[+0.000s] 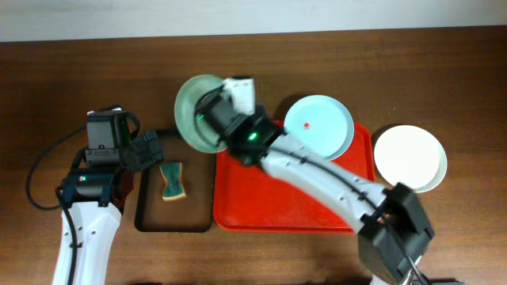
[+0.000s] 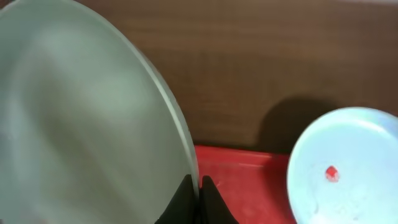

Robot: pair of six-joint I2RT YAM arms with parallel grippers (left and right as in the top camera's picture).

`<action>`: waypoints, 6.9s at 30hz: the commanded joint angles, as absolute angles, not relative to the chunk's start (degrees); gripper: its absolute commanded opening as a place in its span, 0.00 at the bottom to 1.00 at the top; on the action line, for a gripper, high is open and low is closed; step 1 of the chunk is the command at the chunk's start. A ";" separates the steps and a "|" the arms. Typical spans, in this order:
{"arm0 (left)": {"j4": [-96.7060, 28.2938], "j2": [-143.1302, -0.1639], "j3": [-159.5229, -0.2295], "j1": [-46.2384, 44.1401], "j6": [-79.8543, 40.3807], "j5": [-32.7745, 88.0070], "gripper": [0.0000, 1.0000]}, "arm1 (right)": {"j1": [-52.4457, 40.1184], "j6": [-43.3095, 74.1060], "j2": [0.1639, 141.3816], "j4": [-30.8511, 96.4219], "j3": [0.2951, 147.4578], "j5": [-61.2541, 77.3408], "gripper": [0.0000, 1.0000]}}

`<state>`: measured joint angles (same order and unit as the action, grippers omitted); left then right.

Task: Clean dirty plates on tray and stack at the side
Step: 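Swing the pale green plate right and lower it onto the white plate, then release the plate and move the right gripper to the light blue plate, then drag the light blue plate toward the tray center with the right gripper, then grip the light blue plate rim with the right gripper, then grasp the sponge in the black tray with the left gripper and lift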

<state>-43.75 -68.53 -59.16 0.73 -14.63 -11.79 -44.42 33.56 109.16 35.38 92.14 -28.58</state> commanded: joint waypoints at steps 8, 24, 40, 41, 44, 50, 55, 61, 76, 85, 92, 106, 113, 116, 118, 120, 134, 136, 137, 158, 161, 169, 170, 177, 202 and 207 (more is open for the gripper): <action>-43.79 -68.55 -60.25 0.95 -15.40 -11.38 0.99 | -0.78 36.77 100.01 57.69 92.95 6.02 0.04; -43.79 -68.55 -60.25 0.95 -15.40 -11.38 0.99 | 31.94 37.58 100.12 55.64 68.53 -1.41 0.04; -43.79 -68.55 -60.25 0.95 -15.40 -11.38 0.99 | 24.86 12.82 100.12 48.80 68.07 13.56 0.77; -43.79 -68.55 -60.25 0.95 -15.40 -11.38 0.99 | 21.85 11.00 100.12 47.77 68.58 14.44 0.74; -43.79 -68.55 -60.25 0.97 -15.40 -11.38 0.99 | 12.21 9.26 100.12 48.21 74.70 13.32 0.54; -43.79 -68.55 -60.25 0.95 -15.40 -11.38 0.99 | 1.02 9.85 100.12 45.43 81.10 6.81 0.60; -43.79 -68.55 -60.25 0.95 -15.40 -11.38 0.99 | -0.84 8.97 103.09 39.99 80.79 6.85 0.63; -43.79 -68.55 -60.25 0.91 -15.40 -11.38 0.99 | -0.84 7.68 110.91 36.29 80.79 3.66 0.62; -43.81 -68.55 -60.25 0.91 -15.40 -11.38 0.99 | -0.80 7.73 113.95 41.74 79.13 2.24 0.29; -44.25 -68.55 -60.25 0.91 -15.40 -11.38 0.99 | -2.50 7.79 113.89 44.21 77.69 12.05 0.04; -44.23 -68.55 -60.25 0.91 -15.40 -11.38 0.99 | -12.10 14.22 113.89 54.59 77.69 13.65 0.04; -44.23 -68.55 -60.25 0.91 -15.40 -11.38 0.99 | -19.11 15.94 113.89 62.30 77.67 13.30 0.32; -44.23 -68.55 -60.25 0.91 -15.40 -11.38 0.99 | -19.11 15.94 113.89 58.19 77.67 10.74 0.66; -44.25 -68.55 -60.25 0.91 -15.42 -11.38 0.99 | -19.05 15.94 113.78 57.60 77.82 10.79 0.87; -44.23 -68.55 -60.25 0.91 -15.40 -11.38 0.99 | -18.57 15.94 111.66 57.87 78.78 11.92 0.94; -44.23 -68.55 -60.25 0.91 -15.40 -11.38 0.99 | -17.41 15.94 104.47 58.57 78.81 12.03 1.00; -44.23 -68.55 -60.25 0.91 -15.40 -11.38 0.99 | -13.85 19.90 100.88 53.56 69.58 12.93 0.07; -44.25 -68.55 -60.25 0.91 -15.40 -11.38 0.99 | -13.85 20.51 100.90 48.84 66.67 12.95 0.07; -44.25 -68.55 -60.25 0.91 -15.40 -11.38 0.99 | -13.85 20.51 100.90 47.24 65.65 12.95 0.08; -44.23 -68.55 -60.25 0.91 -15.40 -11.38 0.99 | -17.96 20.47 100.90 42.09 62.78 9.63 0.37; -44.25 -68.55 -60.25 0.91 -15.40 -11.38 0.99 | -18.24 20.45 101.08 41.63 62.76 9.69 0.37; -44.23 -68.55 -60.25 0.91 -15.40 -11.38 0.99 | -20.36 20.45 105.14 38.89 62.28 6.83 0.20; -44.23 -68.55 -60.25 0.91 -15.40 -11.38 0.99 | -20.34 20.45 105.38 38.81 62.28 6.83 0.09; -44.23 -68.55 -60.25 0.91 -15.40 -11.38 0.99 | -18.22 29.02 101.71 43.92 62.48 6.83 0.09; -55.37 -87.90 -61.14 -6.81 -14.70 6.44 0.54 | -18.37 28.99 101.71 43.72 62.41 6.81 0.09; -62.61 -95.46 -73.54 -7.53 -14.72 2.50 0.61 | -18.37 28.99 101.71 43.72 62.41 6.81 0.09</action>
